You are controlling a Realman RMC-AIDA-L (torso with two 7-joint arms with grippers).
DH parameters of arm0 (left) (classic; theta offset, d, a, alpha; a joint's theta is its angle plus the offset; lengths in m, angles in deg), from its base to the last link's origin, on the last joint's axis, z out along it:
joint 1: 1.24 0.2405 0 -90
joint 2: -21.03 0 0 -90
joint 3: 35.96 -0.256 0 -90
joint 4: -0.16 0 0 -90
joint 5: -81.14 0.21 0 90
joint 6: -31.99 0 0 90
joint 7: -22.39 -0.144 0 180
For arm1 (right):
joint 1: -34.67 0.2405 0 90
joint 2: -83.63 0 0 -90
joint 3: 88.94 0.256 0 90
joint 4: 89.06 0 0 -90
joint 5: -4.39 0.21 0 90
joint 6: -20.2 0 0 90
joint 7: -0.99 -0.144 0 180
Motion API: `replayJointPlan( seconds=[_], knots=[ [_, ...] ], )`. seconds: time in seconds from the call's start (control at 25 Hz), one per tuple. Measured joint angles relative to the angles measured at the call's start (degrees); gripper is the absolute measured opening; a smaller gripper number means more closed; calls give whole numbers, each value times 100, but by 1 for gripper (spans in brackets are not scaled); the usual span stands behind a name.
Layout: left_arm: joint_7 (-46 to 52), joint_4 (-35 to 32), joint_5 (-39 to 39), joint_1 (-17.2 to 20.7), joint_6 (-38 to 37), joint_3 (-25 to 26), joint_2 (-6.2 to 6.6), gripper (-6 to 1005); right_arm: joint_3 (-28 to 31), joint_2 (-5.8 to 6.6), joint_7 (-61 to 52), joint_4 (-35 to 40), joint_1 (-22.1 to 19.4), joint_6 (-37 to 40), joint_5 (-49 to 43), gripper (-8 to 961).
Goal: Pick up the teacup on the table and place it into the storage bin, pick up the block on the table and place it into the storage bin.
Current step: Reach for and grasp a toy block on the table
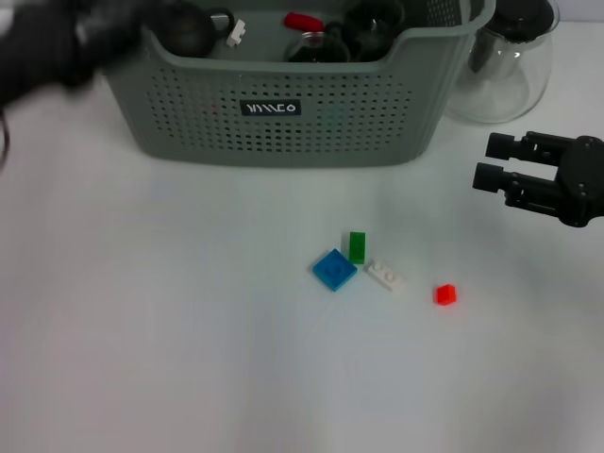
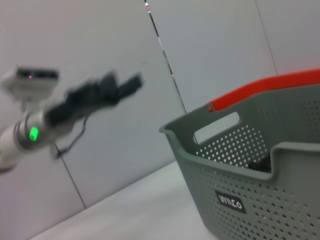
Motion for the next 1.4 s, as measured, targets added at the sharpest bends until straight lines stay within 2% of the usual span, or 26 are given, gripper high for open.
replayJointPlan(
  seconds=[0.12,0.2,0.32,0.48,0.64,0.76,0.88,1.08,1.16,1.4],
  knots=[
    [-1145,363,493,432,-131,36,-147,661,-15,0,-1,0,24,-1,0,613],
    [-1886,875,853,555,-183,52,-172,662,-14,0,-2,0,34,-1,0,613],
    [-2534,1526,1346,549,-122,66,-158,663,-14,7,-42,0,42,-1,0,613],
    [-3138,2199,1832,385,302,-28,-158,664,-24,8,-58,0,55,-1,-1,612],
    [-3549,2790,1934,128,662,-319,-158,666,-16,9,-85,0,55,0,0,612],
    [-4049,3296,1944,-114,1104,-617,-177,667,5,13,-166,0,53,0,0,612],
    [-4432,3810,1930,-391,1677,-705,-180,668,7,32,-309,5,54,0,0,612],
    [-4938,4339,1782,-655,2513,-535,-188,670,-3,50,-415,45,58,0,0,612],
    [-5562,4624,1599,-632,2696,-201,-189,671,1,60,-447,56,59,-1,0,612],
    [-6120,4876,1579,-573,2794,69,-192,673,7,66,-452,61,68,-1,-1,612]
  ],
)
